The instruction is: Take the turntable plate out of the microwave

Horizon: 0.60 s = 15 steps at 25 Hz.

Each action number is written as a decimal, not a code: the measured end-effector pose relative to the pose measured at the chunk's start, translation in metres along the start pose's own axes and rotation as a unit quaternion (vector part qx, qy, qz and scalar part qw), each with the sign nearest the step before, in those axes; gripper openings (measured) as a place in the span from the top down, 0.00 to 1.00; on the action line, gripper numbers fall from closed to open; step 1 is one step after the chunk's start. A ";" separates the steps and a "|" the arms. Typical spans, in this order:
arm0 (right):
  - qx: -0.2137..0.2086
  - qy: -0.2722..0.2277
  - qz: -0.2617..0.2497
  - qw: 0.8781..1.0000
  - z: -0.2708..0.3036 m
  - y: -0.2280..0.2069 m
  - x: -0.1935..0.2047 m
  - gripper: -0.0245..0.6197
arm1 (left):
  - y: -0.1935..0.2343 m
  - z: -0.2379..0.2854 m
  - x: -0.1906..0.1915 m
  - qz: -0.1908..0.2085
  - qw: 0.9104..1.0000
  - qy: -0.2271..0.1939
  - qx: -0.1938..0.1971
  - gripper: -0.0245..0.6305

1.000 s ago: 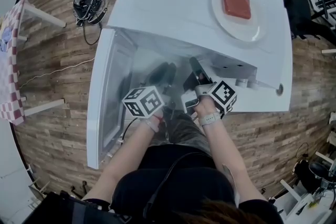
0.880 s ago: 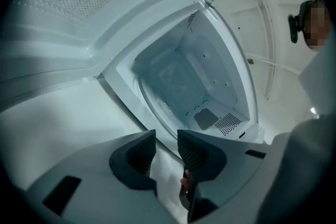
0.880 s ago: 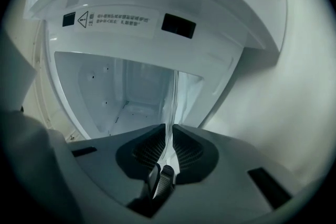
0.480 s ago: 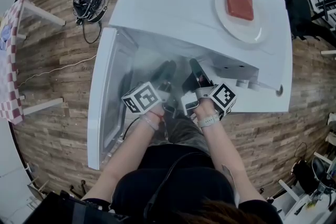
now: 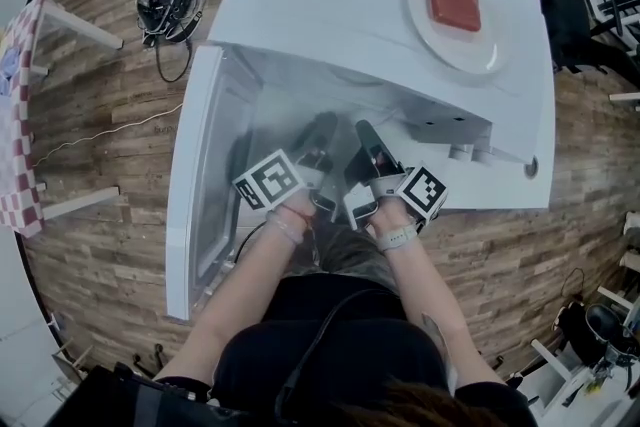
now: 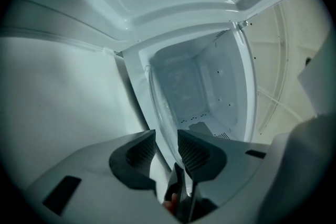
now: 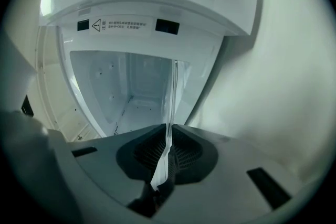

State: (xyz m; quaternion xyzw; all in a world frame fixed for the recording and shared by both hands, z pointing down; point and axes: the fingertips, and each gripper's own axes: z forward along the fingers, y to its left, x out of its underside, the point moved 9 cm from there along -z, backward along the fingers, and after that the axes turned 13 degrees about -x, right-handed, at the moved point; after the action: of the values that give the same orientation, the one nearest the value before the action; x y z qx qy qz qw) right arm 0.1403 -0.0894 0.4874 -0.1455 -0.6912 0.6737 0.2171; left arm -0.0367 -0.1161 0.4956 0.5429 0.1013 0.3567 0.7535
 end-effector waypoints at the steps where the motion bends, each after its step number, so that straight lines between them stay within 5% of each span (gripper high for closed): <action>1: -0.001 0.003 0.001 1.000 -0.002 0.000 0.002 0.88 | 0.001 0.000 0.001 -0.008 1.000 0.001 -0.001 0.78; 15: -0.001 0.016 0.012 1.000 -0.019 -0.001 0.017 0.88 | 0.012 0.005 -0.004 -0.057 0.998 -0.010 0.003 0.78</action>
State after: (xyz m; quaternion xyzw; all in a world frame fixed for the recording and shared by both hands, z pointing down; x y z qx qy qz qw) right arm 0.1353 -0.0652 0.4900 -0.1651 -0.6865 0.6732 0.2196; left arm -0.0421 -0.1205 0.5071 0.5420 0.1255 0.3072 0.7721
